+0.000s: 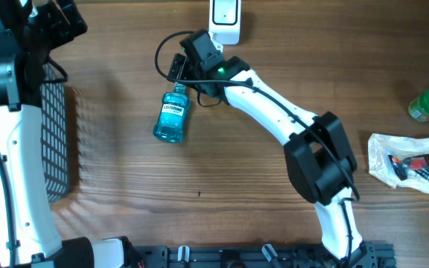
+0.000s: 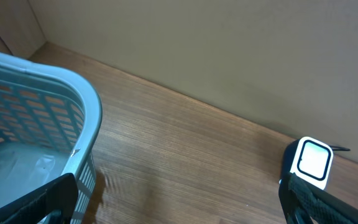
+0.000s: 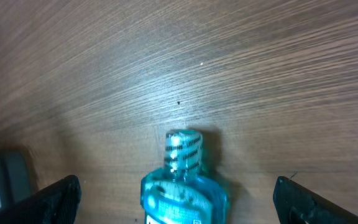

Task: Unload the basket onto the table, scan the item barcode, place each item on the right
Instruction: 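Move the right gripper over the Listerine bottle and grasp its cap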

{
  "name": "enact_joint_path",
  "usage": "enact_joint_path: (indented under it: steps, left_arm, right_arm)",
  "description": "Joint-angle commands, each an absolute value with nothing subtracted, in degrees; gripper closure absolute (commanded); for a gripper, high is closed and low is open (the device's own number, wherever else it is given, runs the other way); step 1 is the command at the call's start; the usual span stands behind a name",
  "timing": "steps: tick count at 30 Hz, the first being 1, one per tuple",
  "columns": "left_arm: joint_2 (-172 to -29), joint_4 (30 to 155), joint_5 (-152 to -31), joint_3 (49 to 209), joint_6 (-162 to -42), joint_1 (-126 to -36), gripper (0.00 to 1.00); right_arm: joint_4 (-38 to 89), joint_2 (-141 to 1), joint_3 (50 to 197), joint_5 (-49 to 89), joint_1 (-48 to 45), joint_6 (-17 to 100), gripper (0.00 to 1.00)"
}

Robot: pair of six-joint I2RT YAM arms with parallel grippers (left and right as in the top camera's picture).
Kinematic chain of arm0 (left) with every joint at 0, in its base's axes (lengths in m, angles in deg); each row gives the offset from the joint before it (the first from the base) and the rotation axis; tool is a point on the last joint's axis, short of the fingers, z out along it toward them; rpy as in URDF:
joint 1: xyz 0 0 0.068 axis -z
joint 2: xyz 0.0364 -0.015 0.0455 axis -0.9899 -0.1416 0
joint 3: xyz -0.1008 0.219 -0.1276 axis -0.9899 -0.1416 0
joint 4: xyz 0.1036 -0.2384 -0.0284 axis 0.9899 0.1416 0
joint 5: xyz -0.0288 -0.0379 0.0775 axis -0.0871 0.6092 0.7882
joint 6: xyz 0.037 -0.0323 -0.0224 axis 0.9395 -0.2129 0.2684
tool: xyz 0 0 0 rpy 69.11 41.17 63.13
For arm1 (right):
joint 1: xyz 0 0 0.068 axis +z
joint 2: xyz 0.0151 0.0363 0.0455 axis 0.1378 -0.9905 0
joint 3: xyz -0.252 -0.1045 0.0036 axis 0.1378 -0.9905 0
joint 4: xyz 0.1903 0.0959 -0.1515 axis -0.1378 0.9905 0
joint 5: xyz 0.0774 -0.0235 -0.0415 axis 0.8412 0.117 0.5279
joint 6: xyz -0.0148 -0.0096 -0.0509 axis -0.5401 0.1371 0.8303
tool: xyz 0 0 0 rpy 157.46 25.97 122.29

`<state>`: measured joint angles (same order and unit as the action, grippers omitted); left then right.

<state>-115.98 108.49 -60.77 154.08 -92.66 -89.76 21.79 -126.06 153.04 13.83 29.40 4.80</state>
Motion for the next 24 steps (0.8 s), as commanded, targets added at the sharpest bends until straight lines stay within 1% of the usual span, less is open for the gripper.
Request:
enact_joint_path:
  steps: [1,10,13,15,18,22,24]
  left_arm:
    - [-115.9,108.2,-60.2,153.8,-93.4,-90.0,0.00]
    - [-115.9,108.2,-60.2,153.8,-93.4,-90.0,0.00]
    - [-115.9,108.3,-60.2,153.8,-93.4,-90.0,0.00]
    - [-115.9,108.6,-60.2,153.8,-93.4,-90.0,0.00]
    - [-115.9,108.6,-60.2,153.8,-93.4,-90.0,0.00]
    - [-115.9,108.6,-60.2,153.8,-93.4,-90.0,0.00]
    - [-115.9,108.6,-60.2,153.8,-93.4,-90.0,0.00]
  right_arm:
    - [19.0,-129.2,154.3,14.8,29.8,4.4,0.00]
    - [12.8,-135.1,154.3,18.9,30.1,5.3,0.00]
    - [12.8,-136.7,154.3,19.3,30.2,5.5,0.05]
    - [12.7,-137.4,154.3,19.4,30.2,5.6,0.14]
    - [12.8,-137.6,154.3,19.3,30.2,6.2,0.34]
    - [12.8,-137.6,154.3,19.3,30.4,7.9,0.48]
    - [12.8,-137.7,154.3,19.3,30.6,9.0,0.50]
